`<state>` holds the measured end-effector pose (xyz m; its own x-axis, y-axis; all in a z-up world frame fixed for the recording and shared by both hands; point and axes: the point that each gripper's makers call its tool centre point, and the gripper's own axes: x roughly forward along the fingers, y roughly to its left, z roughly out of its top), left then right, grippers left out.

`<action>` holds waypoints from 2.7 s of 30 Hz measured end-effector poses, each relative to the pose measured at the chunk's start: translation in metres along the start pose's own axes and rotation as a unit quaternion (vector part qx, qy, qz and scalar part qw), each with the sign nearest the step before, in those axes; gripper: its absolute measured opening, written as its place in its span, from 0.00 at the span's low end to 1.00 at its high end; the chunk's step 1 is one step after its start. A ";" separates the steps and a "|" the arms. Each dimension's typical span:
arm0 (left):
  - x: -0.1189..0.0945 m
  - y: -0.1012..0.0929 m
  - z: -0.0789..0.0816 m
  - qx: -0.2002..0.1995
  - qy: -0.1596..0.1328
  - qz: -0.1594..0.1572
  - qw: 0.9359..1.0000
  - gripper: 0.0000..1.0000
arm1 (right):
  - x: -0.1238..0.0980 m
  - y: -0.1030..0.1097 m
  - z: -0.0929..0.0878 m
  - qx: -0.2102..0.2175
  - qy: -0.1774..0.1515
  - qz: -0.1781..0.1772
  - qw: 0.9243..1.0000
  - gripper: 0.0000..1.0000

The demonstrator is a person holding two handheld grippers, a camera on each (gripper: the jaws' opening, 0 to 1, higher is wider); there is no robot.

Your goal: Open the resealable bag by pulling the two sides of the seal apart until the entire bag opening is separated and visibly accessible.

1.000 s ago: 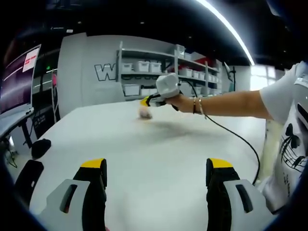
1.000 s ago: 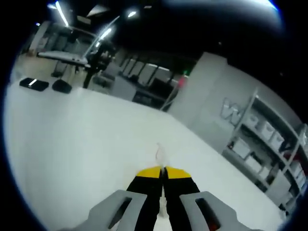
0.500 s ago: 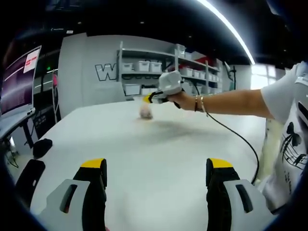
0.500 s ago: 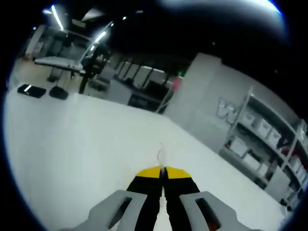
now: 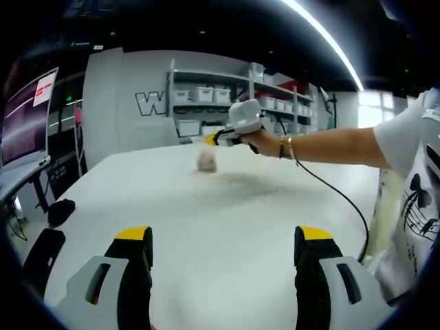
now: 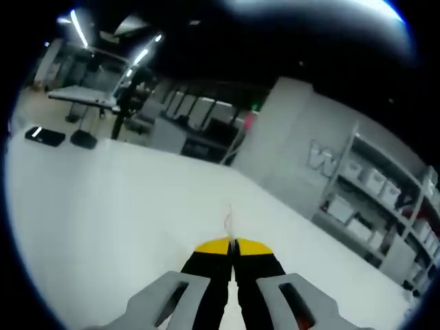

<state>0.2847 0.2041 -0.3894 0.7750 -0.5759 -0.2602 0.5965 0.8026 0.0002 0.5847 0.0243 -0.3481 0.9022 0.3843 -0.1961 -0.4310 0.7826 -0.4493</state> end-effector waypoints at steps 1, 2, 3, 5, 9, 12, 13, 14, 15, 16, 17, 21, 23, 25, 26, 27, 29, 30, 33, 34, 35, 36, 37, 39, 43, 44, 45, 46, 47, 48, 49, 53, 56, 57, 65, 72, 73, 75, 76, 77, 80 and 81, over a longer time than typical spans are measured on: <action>0.000 0.000 0.000 0.000 0.000 0.000 1.000 0.84 | 0.000 0.001 0.000 0.000 0.000 0.001 1.000 0.00; 0.000 0.000 0.000 0.000 0.000 0.000 1.000 0.84 | 0.000 0.001 -0.001 -0.001 0.000 0.001 1.000 0.00; -0.001 0.000 -0.001 0.000 0.001 0.000 1.000 0.84 | 0.000 0.001 -0.001 0.000 0.000 0.001 1.000 0.00; -0.001 -0.001 -0.001 0.000 0.001 0.001 1.000 0.84 | -0.001 0.000 -0.001 0.003 -0.001 0.001 1.000 0.00; -0.001 -0.001 -0.001 0.001 0.001 0.001 1.000 0.84 | -0.002 -0.002 0.002 0.011 -0.005 0.000 1.000 0.00; -0.002 -0.002 0.000 0.002 0.000 0.001 1.000 0.84 | -0.004 -0.004 0.005 0.012 -0.012 -0.005 1.000 0.00; -0.002 -0.002 0.001 0.002 0.000 0.001 1.000 0.84 | -0.004 -0.005 0.006 0.012 -0.013 -0.005 1.000 0.00; -0.002 -0.002 0.001 0.002 0.000 0.001 1.000 0.84 | -0.004 -0.005 0.007 0.013 -0.014 -0.005 1.000 0.00; -0.002 -0.003 0.001 0.003 0.000 0.001 1.000 0.84 | -0.005 -0.005 0.007 0.013 -0.015 -0.005 1.000 0.00; -0.002 -0.003 0.001 0.003 0.000 0.001 1.000 0.84 | -0.005 -0.004 0.008 0.013 -0.016 -0.004 1.000 0.00; -0.002 -0.004 0.001 0.004 0.000 0.001 1.000 0.84 | -0.006 -0.004 0.008 0.014 -0.016 -0.004 1.000 0.00; -0.001 -0.007 0.002 0.005 0.001 0.000 1.000 0.84 | -0.008 -0.006 0.006 0.016 -0.017 -0.002 1.000 0.00; 0.000 -0.009 0.003 0.005 0.001 0.000 1.000 0.84 | -0.010 -0.007 0.004 0.018 -0.016 -0.003 1.000 0.00; 0.000 -0.010 0.004 0.006 0.001 0.000 1.000 0.84 | -0.011 -0.009 0.002 0.021 -0.016 -0.004 1.000 0.00; 0.000 -0.010 0.004 0.007 0.001 0.000 1.000 0.84 | -0.013 -0.011 0.001 0.022 -0.016 -0.004 1.000 0.00; 0.001 -0.011 0.004 0.007 0.001 0.000 1.000 0.84 | -0.014 -0.012 0.001 0.023 -0.017 -0.005 1.000 0.00; 0.001 -0.012 0.005 0.008 0.001 -0.001 1.000 0.84 | -0.017 -0.014 0.000 0.026 -0.019 -0.006 0.999 0.00; 0.002 -0.013 0.005 0.008 0.001 -0.001 1.000 0.84 | -0.018 -0.015 -0.001 0.027 -0.019 -0.006 0.999 0.00; 0.003 -0.015 0.006 0.009 0.001 -0.003 1.000 0.84 | -0.021 -0.017 -0.002 0.028 -0.018 -0.008 0.999 0.00; 0.003 -0.015 0.006 0.009 0.001 -0.003 1.000 0.84 | -0.022 -0.018 -0.003 0.030 -0.019 -0.009 0.999 0.00; 0.003 -0.016 0.006 0.009 0.000 -0.004 1.000 0.84 | -0.024 -0.020 -0.004 0.033 -0.020 -0.009 0.999 0.00; 0.004 -0.016 0.006 0.009 0.000 -0.005 1.000 0.84 | -0.026 -0.021 -0.004 0.037 -0.021 -0.011 0.999 0.00; 0.004 -0.017 0.006 0.009 0.000 -0.005 1.000 0.84 | -0.027 -0.021 -0.005 0.041 -0.022 -0.011 0.999 0.00; 0.004 -0.017 0.006 0.010 0.001 -0.005 1.000 0.84 | -0.031 -0.022 -0.006 0.048 -0.024 -0.011 0.999 0.00; 0.004 -0.017 0.006 0.010 0.001 -0.005 1.000 0.84 | -0.036 -0.022 -0.008 0.054 -0.027 -0.013 0.998 0.00; 0.004 -0.017 0.006 0.010 0.001 -0.006 1.000 0.84 | -0.037 -0.022 -0.008 0.056 -0.028 -0.014 0.998 0.00; 0.003 -0.017 0.006 0.010 0.001 -0.006 1.000 0.84 | -0.039 -0.022 -0.008 0.058 -0.029 -0.014 0.998 0.00; 0.003 -0.018 0.005 0.010 0.001 -0.007 1.000 0.84 | -0.040 -0.022 -0.008 0.060 -0.031 -0.014 0.998 0.00; 0.003 -0.018 0.005 0.011 0.002 -0.007 1.000 0.84 | -0.041 -0.023 -0.008 0.062 -0.032 -0.015 0.997 0.00; 0.003 -0.018 0.005 0.011 0.002 -0.007 1.000 0.84 | -0.043 -0.023 -0.007 0.065 -0.033 -0.015 0.997 0.00; 0.003 -0.018 0.005 0.011 0.002 -0.007 1.000 0.84 | -0.044 -0.023 -0.007 0.068 -0.036 -0.015 0.997 0.00; 0.002 -0.017 0.005 0.011 0.002 -0.006 1.000 0.84 | -0.051 -0.022 -0.004 0.080 -0.044 -0.013 0.996 0.00; 0.001 -0.018 0.006 0.012 0.001 -0.007 1.000 0.84 | -0.056 -0.020 -0.003 0.091 -0.050 -0.010 0.995 0.00; 0.001 -0.018 0.006 0.013 0.002 -0.007 1.000 0.84 | -0.058 -0.019 -0.002 0.091 -0.051 -0.009 0.994 0.00; -0.001 -0.022 0.005 0.016 0.003 -0.009 1.000 0.84 | -0.073 -0.016 0.000 0.111 -0.064 -0.006 0.992 0.00; -0.002 -0.025 0.006 0.018 0.003 -0.012 1.000 0.84 | -0.085 -0.014 0.001 0.114 -0.071 -0.007 0.991 0.00; -0.002 -0.025 0.006 0.018 0.004 -0.012 1.000 0.84 | -0.087 -0.014 0.001 0.117 -0.073 -0.008 0.990 0.00; -0.003 -0.025 0.006 0.019 0.004 -0.011 1.000 0.84 | -0.090 -0.012 0.003 0.121 -0.076 -0.007 0.990 0.00; -0.003 -0.025 0.006 0.019 0.004 -0.010 1.000 0.84 | -0.092 -0.012 0.004 0.122 -0.078 -0.006 0.989 0.00; -0.004 -0.025 0.007 0.019 0.004 -0.010 1.000 0.84 | -0.093 -0.011 0.005 0.124 -0.079 -0.006 0.989 0.00; -0.004 -0.025 0.008 0.020 0.003 -0.009 1.000 0.84 | -0.099 -0.008 0.008 0.130 -0.085 -0.004 0.988 0.00; -0.004 -0.026 0.008 0.021 0.004 -0.009 1.000 0.84 | -0.101 -0.006 0.009 0.131 -0.087 -0.002 0.988 0.00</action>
<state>0.2676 0.1846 -0.3804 0.7618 -0.5893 -0.2689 0.6192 0.7845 0.0350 0.4963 -0.0146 -0.3184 0.8971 0.4406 -0.0316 -0.4373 0.8758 -0.2042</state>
